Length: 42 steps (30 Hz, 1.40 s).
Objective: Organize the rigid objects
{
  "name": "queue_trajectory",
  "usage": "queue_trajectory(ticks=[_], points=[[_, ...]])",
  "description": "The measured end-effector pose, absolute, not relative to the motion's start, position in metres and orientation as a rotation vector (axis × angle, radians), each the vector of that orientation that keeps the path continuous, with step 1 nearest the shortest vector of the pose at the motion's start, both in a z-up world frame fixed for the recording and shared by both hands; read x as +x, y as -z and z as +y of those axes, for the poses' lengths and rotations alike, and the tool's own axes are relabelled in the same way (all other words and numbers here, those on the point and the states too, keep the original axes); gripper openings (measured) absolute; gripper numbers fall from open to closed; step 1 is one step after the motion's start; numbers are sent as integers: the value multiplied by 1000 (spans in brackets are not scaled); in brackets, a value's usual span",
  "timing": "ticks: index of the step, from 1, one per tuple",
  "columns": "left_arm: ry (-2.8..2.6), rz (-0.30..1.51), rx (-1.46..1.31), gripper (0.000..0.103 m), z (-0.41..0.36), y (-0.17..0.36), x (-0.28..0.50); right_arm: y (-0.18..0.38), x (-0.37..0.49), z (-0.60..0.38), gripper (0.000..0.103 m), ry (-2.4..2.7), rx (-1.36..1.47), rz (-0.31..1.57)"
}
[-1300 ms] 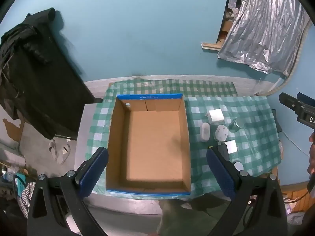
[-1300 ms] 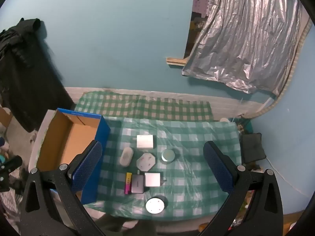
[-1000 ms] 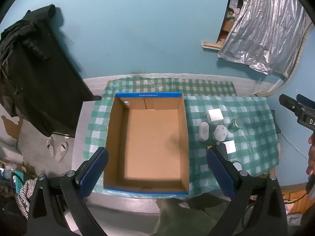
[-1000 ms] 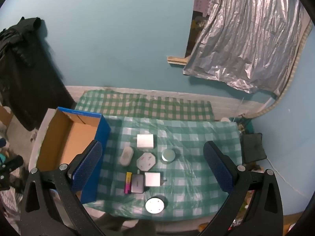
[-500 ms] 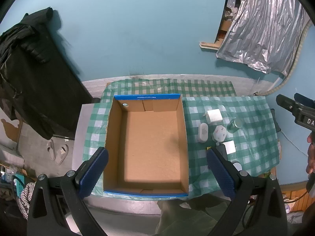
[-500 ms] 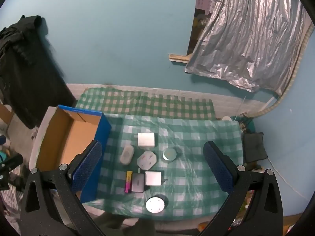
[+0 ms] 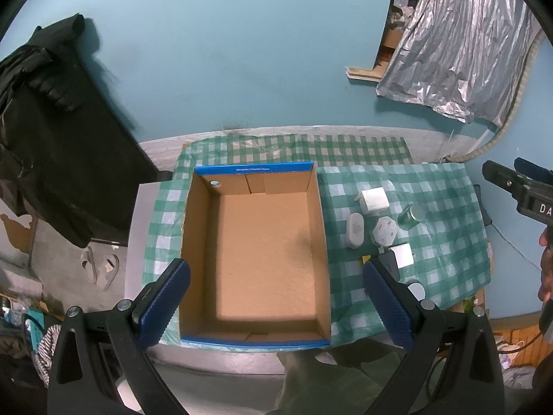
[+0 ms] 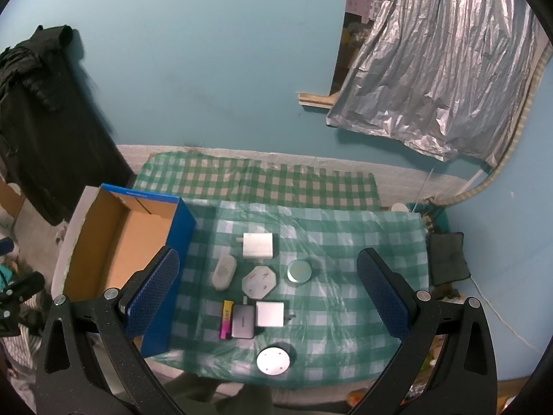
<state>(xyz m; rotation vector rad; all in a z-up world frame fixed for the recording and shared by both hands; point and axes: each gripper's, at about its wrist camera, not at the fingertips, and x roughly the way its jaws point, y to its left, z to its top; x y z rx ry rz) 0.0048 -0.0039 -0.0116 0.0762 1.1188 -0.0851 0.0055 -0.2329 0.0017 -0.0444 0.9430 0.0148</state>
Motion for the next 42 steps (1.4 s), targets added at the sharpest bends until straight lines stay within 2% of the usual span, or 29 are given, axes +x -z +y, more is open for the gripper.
queue_trajectory(ticks=[42], points=[[82,1128,96,101,-3,14,14,9,11,-230,102,-20,-46,964]])
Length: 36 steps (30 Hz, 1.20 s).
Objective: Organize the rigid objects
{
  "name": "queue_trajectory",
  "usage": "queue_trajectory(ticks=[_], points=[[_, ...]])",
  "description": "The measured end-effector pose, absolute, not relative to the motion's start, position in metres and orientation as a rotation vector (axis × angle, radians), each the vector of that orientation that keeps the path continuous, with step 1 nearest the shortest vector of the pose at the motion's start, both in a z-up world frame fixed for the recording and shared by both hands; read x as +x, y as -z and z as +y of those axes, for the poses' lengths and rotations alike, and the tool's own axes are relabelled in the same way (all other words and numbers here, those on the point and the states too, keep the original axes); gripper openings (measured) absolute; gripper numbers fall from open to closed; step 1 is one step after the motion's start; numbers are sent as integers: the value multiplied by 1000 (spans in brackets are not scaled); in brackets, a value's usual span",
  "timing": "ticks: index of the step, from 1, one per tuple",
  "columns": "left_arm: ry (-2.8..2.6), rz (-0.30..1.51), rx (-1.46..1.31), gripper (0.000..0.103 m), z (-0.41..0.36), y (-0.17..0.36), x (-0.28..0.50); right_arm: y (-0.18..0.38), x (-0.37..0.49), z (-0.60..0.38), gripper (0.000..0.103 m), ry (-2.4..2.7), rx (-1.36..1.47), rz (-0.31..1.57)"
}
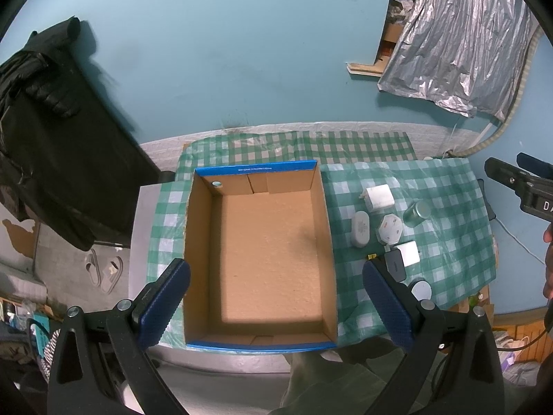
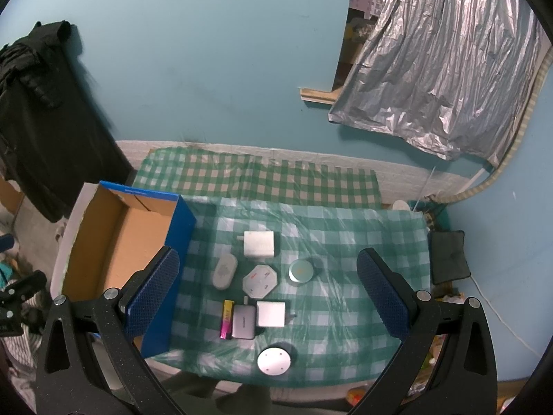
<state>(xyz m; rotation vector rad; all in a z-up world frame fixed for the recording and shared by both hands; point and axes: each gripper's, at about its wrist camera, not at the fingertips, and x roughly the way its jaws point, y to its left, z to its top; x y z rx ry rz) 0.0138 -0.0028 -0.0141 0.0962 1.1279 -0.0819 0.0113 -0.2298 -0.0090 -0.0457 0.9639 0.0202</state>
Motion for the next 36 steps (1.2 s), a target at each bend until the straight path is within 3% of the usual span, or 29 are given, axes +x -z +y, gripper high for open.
queue_trajectory(ticks=[18,36], points=[[76,1132,102,101,5,21,13,12,12,-228,102,-23,-46,974],[-90,1247,133,101,84,76,19,71,4,-267,102,-31,-28,1137]])
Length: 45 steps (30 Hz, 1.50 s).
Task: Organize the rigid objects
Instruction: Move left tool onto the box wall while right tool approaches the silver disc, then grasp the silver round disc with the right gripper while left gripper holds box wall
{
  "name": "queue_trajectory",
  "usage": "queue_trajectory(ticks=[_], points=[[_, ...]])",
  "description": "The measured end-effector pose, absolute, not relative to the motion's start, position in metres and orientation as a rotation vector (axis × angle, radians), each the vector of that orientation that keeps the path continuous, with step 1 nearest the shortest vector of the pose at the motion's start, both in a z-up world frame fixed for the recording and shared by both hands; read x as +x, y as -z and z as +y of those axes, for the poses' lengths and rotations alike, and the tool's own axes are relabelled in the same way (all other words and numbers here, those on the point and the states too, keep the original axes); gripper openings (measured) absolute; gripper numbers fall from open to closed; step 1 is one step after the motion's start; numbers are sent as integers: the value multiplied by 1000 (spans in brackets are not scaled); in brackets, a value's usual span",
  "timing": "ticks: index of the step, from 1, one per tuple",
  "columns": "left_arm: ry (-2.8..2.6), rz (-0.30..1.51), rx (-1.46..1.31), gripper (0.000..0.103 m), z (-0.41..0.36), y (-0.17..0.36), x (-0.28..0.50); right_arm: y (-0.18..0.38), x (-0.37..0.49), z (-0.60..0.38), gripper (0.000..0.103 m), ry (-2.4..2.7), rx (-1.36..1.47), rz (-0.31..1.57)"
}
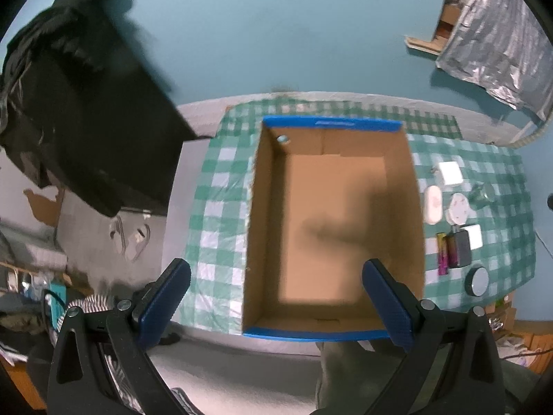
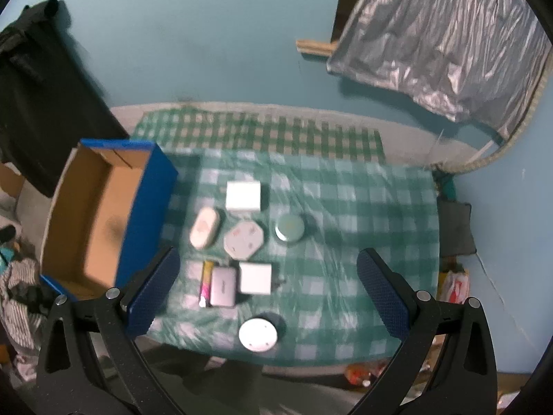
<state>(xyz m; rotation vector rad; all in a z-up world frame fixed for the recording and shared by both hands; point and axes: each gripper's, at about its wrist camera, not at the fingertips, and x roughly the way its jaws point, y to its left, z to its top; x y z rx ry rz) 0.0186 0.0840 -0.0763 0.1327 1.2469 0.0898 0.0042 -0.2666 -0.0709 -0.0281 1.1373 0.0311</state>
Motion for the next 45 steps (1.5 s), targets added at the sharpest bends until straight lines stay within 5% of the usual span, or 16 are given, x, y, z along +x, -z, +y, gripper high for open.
queue_trajectory(ticks=[22,26,39,45], points=[[-104,1423,117,100,149,180,25,207,-16,-268,102,-112,-22,1366],[-99,1460,103,85,156,199,24,224,-19,-269,102,-101,-12,1405],[-97,1501,83,81,160,226,16,282,-33,-269,97,-64,-1,1516],[-83,1518,91,63,159,231,15,297,-32,-261,92,-71,-16,1524]])
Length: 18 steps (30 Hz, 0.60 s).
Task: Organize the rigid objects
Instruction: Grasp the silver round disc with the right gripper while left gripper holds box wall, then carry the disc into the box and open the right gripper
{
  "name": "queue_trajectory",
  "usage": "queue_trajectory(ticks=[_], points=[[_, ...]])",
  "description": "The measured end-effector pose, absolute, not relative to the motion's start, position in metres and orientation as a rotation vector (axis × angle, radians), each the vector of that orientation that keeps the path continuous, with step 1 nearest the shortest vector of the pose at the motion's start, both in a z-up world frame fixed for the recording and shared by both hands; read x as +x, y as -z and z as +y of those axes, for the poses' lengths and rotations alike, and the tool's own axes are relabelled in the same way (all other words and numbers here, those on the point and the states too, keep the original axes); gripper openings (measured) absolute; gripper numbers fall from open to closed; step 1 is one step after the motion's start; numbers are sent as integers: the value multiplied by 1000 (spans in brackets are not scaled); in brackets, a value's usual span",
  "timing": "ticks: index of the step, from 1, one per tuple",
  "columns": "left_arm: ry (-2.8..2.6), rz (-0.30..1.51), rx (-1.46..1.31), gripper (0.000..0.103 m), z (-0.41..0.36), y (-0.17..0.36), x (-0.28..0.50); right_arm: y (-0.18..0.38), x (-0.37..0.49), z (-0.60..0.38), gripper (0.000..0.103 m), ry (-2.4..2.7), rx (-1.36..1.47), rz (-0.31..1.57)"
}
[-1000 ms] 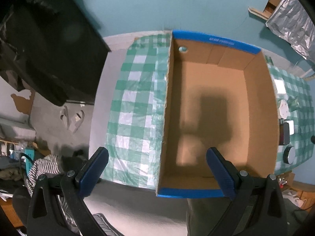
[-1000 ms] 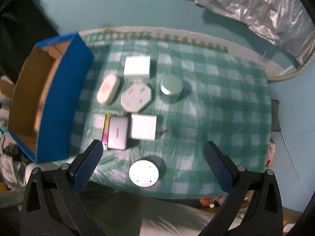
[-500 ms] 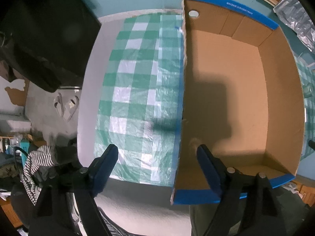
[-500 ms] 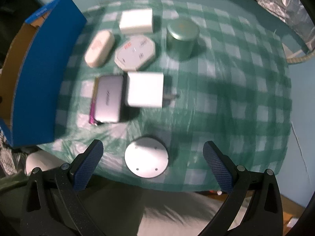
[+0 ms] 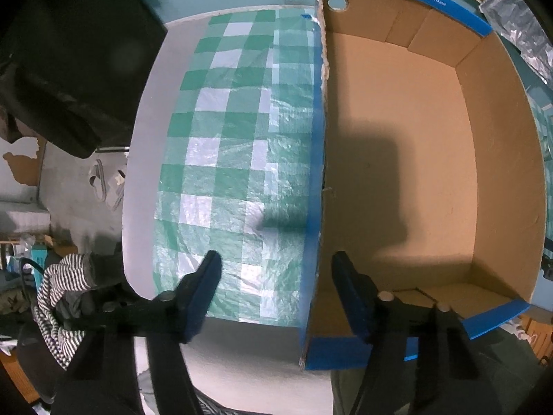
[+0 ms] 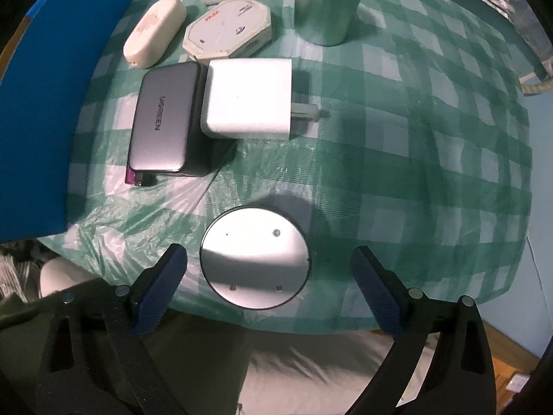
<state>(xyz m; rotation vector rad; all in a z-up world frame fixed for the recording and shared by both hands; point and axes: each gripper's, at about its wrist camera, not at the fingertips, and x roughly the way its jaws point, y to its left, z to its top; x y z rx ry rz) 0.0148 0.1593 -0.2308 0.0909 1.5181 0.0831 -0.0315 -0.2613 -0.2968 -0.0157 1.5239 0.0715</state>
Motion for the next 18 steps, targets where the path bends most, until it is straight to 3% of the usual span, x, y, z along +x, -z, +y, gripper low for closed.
queue_trajectory(ticks=[8,12,13,18], points=[[-67,1559,72,37,160,239,13,322,-29,-257,77,-67,-8,1534],[-58,1581,61,31,158,244,12,330,-22,-261,70,-73,-1,1543],[-53,1585,57,29,158,244,12,332,-21,-260,63,-75,-11,1541],[-46,1600,68,26,155,247,11,328,-17,-259,62,-80,-3,1537]])
